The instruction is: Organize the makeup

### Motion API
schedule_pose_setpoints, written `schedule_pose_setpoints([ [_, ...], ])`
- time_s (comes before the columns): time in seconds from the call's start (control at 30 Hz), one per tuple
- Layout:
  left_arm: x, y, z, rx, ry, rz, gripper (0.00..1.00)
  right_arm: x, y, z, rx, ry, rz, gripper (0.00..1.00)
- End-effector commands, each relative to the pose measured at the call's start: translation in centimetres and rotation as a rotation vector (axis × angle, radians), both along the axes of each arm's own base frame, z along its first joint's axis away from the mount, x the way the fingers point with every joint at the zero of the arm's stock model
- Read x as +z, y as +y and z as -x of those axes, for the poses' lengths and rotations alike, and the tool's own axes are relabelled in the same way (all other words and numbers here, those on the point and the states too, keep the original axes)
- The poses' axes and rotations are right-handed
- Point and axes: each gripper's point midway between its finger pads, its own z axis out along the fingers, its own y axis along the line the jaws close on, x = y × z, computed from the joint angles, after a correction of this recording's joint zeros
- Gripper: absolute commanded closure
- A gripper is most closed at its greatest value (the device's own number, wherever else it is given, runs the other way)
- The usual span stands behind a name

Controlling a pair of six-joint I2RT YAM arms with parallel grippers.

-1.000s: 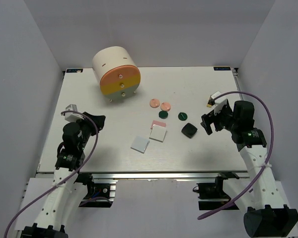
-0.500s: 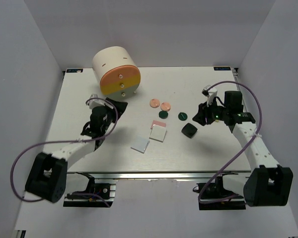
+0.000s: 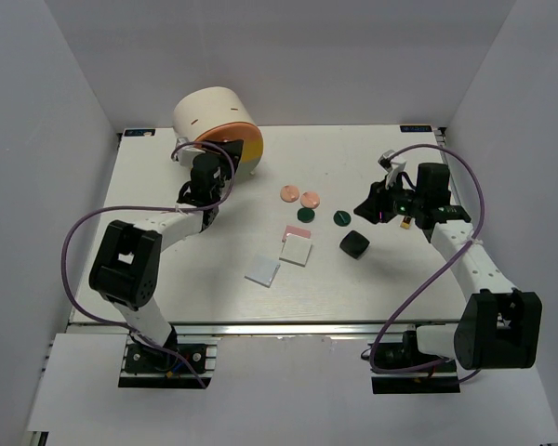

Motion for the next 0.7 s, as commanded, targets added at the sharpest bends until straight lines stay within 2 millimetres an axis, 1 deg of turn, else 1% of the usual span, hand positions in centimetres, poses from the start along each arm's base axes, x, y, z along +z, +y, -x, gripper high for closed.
schedule_pose_setpoints([
  [0.0, 2.5, 1.1, -0.9, 0.079, -0.046, 0.048, 0.4, 1.5, 0.5, -1.0, 0.017, -0.073, -0.025, 0.57],
  [0.17, 2.4, 1.8, -1.5, 0.13, -0.029, 0.077, 0.44, 1.4, 0.5, -1.2, 0.017, -0.069, -0.03, 0.57],
  [0.27, 2.2, 1.9, -1.6, 0.142, -0.021, 0.083, 0.44, 1.4, 0.5, -1.3, 0.02, -0.07, -0.025, 0.57],
  [0.37, 2.5, 2.2, -1.6, 0.152, -0.029, 0.094, 0.45, 1.3, 0.5, -1.2, 0.025, -0.079, -0.018, 0.57],
  [0.53, 2.1, 3.2, -1.5, 0.181, -0.015, 0.099, 0.5, 1.2, 0.4, -1.1, 0.027, -0.081, -0.016, 0.57],
  [0.67, 2.0, 3.8, -1.6, 0.197, -0.009, 0.098, 0.52, 1.2, 0.4, -1.1, 0.026, -0.084, -0.015, 0.57],
])
